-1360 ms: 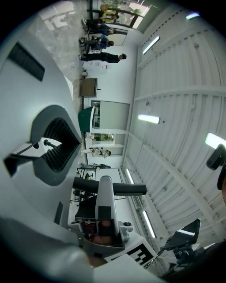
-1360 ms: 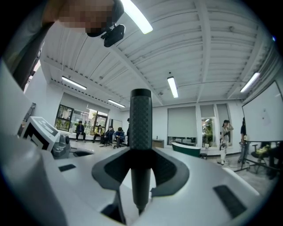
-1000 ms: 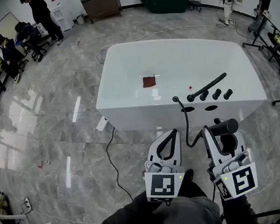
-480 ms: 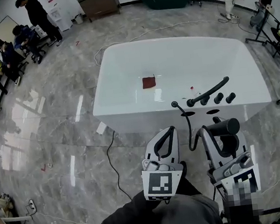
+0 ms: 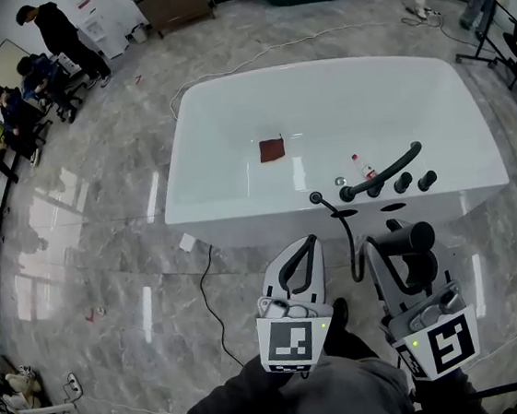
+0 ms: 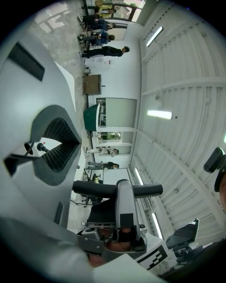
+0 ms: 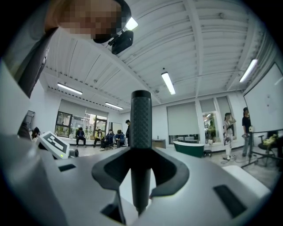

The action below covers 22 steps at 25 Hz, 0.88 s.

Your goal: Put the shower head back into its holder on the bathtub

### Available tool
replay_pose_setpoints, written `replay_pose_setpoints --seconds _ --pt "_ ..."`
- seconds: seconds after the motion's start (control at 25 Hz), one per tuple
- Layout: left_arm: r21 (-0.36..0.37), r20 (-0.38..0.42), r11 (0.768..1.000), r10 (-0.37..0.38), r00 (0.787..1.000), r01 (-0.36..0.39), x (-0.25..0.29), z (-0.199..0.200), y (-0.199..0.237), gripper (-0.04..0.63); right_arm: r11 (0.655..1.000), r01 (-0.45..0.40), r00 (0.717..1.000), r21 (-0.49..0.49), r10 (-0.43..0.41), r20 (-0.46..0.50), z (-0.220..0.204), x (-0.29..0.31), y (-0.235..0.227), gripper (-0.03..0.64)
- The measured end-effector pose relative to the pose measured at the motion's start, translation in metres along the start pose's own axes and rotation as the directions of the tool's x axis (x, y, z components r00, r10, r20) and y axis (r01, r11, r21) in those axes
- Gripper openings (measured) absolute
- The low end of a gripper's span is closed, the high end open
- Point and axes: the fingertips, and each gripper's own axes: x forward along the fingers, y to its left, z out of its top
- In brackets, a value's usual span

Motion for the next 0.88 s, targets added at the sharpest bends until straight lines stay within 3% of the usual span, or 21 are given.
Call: replay_pose_setpoints --seconds 0.24,0.56,0.68,0.88 --pt "0.018 -0.001 1.0 0.017 1.0 -0.017 0.025 0.004 0.002 0.003 1.0 -0.013 1.0 0.011 0.013 -0.002 -0.004 0.012 -0.023 0.138" --pt "0.009 -0.009 1.0 0.021 1.0 -0.021 0.061 -0.006 0.039 0.003 1.0 -0.021 0.999 0.018 0.021 -0.041 -0.026 0.056 -0.033 0.138" --pt "0.026 0.008 1.0 0.002 1.0 -0.002 0.072 0.006 0.047 0.003 1.0 -0.025 0.999 0.018 0.026 -0.037 -0.018 0.068 -0.031 0.138" --pt "-0.011 0.017 1.0 -0.012 1.0 0.012 0.086 0.01 0.056 0.003 0.999 -0.047 0.999 0.003 0.047 -0.018 -0.003 0.092 -0.03 0.138"
